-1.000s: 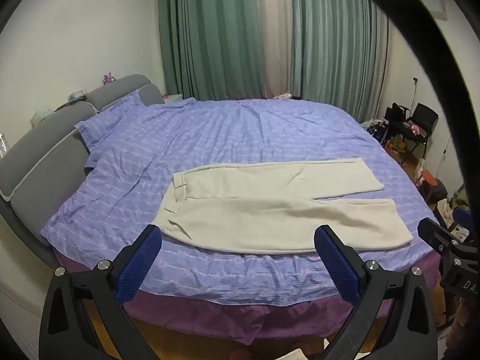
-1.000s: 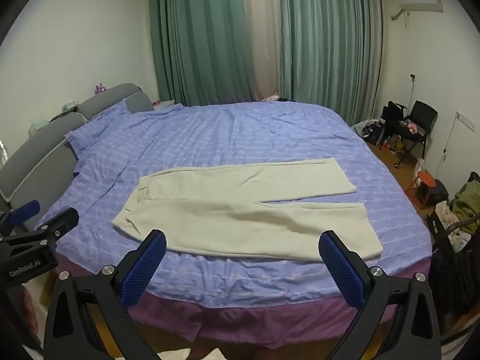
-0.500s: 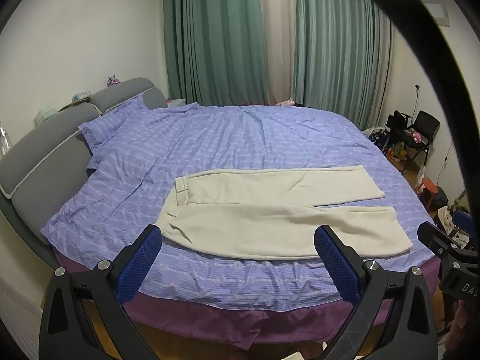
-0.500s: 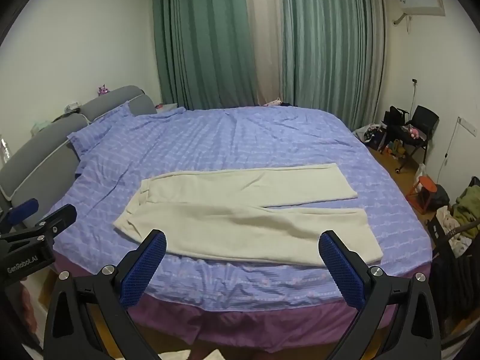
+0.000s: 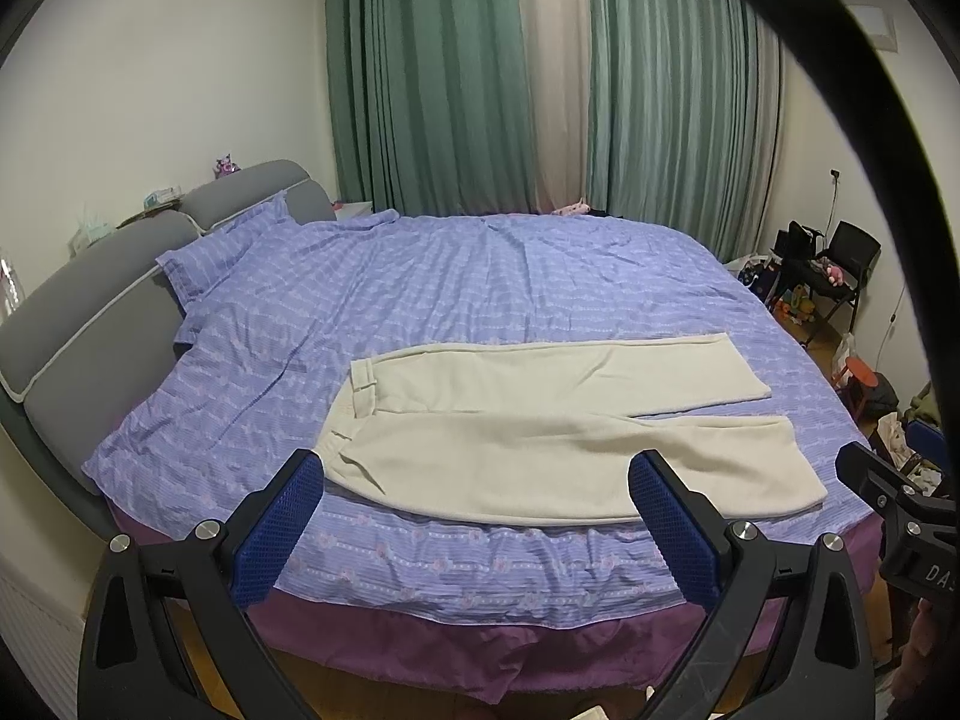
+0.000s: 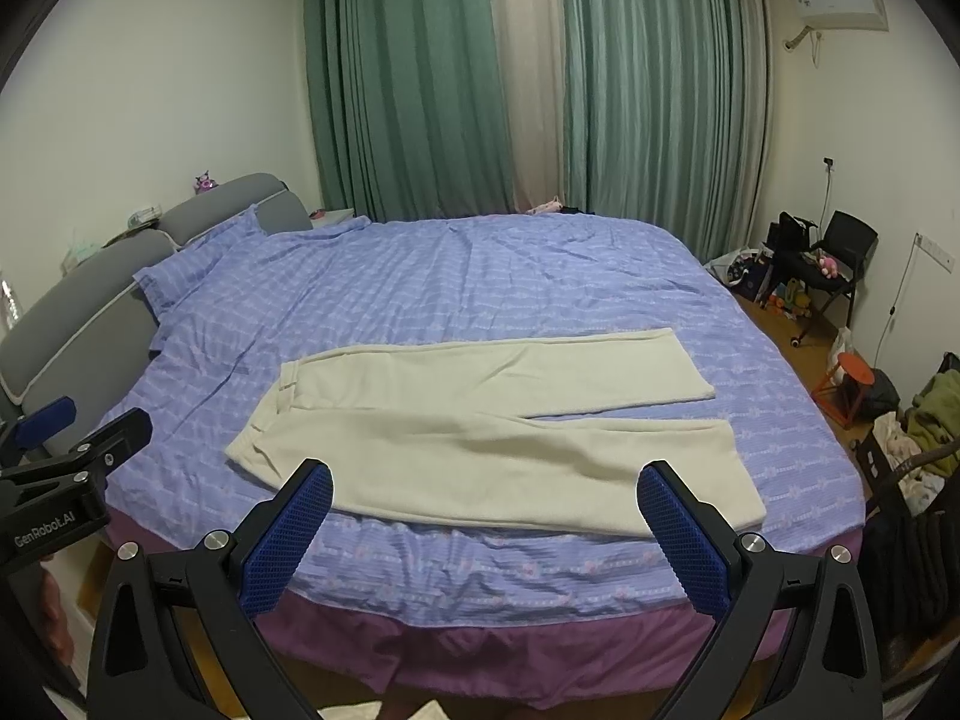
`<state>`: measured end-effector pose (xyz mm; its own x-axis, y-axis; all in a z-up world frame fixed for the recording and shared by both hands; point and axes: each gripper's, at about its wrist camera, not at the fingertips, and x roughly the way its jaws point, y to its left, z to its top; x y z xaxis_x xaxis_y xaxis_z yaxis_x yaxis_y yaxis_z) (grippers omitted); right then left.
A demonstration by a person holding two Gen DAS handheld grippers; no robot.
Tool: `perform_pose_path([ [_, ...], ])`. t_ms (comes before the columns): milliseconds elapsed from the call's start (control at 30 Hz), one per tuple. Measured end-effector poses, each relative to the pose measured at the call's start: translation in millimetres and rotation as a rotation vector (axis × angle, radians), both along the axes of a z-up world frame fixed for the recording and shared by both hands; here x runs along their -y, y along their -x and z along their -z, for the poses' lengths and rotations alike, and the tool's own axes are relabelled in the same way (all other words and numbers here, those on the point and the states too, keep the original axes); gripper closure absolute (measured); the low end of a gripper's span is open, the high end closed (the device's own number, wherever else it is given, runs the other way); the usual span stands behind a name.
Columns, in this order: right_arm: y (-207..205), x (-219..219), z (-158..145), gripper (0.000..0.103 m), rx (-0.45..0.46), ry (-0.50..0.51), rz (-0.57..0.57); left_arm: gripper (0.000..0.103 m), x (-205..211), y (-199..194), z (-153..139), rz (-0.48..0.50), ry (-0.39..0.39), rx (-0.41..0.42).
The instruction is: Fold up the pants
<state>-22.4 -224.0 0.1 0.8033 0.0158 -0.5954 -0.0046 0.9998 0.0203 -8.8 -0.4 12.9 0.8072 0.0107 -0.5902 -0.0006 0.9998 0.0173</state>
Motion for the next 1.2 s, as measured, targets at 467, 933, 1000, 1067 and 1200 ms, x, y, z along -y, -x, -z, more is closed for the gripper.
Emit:
perform_pose_path([
  [467,-10.9,2.8,-2.6,0.001,0.006,0.001,-0.007,0.000,-1.4,-9.9,-1.9,-0.004,-0.003,0.009],
  [933,-10.9,2.3,0.2,0.001,0.025,0.006,-0.019,0.000,1.5,-8.8,-0.6,-0.009,-0.008,0.017],
  [1000,-10.7,2.8,0.5,0.001,0.026,0.005,-0.020,0.000,1.8,-9.3,-0.9,-0.010,-0.008,0.018],
  [1067,-10.5,2.6,0.6,0.001,0.026,0.004,-0.021,0.000,1.4,-9.4,-1.3,-0.010,-0.009,0.017],
  [1200,-10.4,2.2,1.2,0.001,0.025,0.004,-0.021,0.000,3.6,-11.7,-2.5,-0.017,-0.011,0.014],
])
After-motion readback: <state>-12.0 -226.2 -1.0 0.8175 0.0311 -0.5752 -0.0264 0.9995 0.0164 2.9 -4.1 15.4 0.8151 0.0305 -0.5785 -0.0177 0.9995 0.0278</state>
